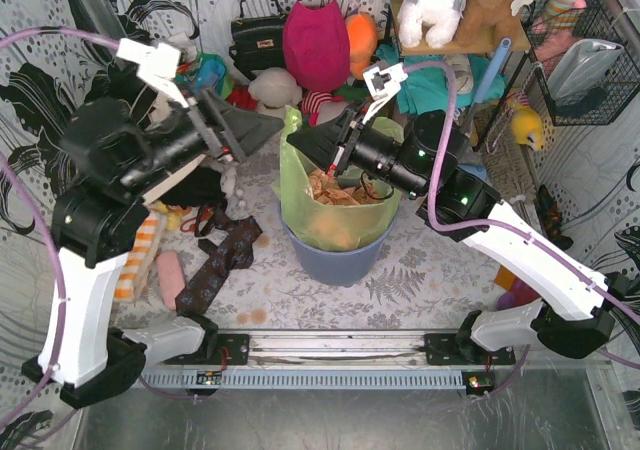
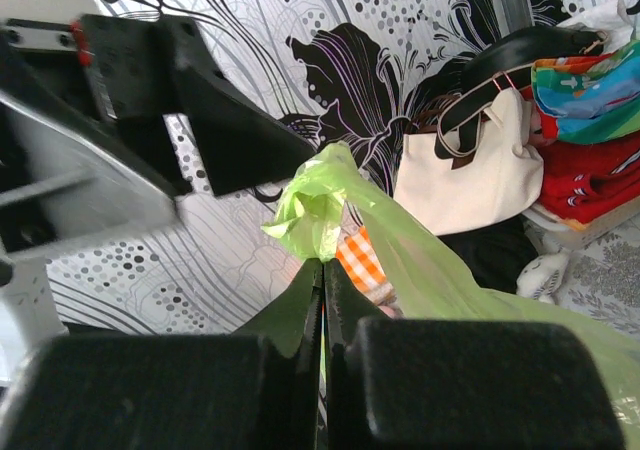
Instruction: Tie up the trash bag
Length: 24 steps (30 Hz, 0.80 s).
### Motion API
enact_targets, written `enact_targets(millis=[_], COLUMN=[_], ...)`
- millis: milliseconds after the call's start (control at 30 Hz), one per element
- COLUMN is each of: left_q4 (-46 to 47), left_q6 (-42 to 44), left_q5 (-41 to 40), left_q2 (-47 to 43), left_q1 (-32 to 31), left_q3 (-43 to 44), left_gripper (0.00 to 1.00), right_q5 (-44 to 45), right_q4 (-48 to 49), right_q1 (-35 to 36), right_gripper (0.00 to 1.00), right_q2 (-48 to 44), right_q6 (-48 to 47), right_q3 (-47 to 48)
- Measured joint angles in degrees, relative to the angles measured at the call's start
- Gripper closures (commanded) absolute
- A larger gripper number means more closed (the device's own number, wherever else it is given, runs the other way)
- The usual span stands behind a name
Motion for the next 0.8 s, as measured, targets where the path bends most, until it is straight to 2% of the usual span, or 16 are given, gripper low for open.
enact_targets(millis=[200, 500, 667, 800], left_q4=[-5.62, -11.76, -13.73, -15.58], left_q6=[3.41, 8.98, 11.3, 12.63], left_q5=[-7.67, -23.17, -30.97, -35.76], left_q2=[5.09, 10.01, 10.16, 10.27], left_q1=[-8.68, -18.88, -20.85, -21.07], left_q3=[0.22, 10.36, 11.23, 11.23], left_gripper=[0.19, 0.19, 0.27, 0.3], right_q5=[0.72, 1.25, 1.29, 1.29], right_q4=[-1.18, -2.54, -3.02, -3.04], right_q1=[-0.09, -0.26, -0.26, -0.2], right_gripper=[1.0, 1.0, 1.0, 1.0], right_q2=[0.63, 1.33, 1.4, 1.4], right_q6=[-0.04, 0.04, 0.04, 0.04], right_q3=[0.63, 0.63, 0.63, 0.63])
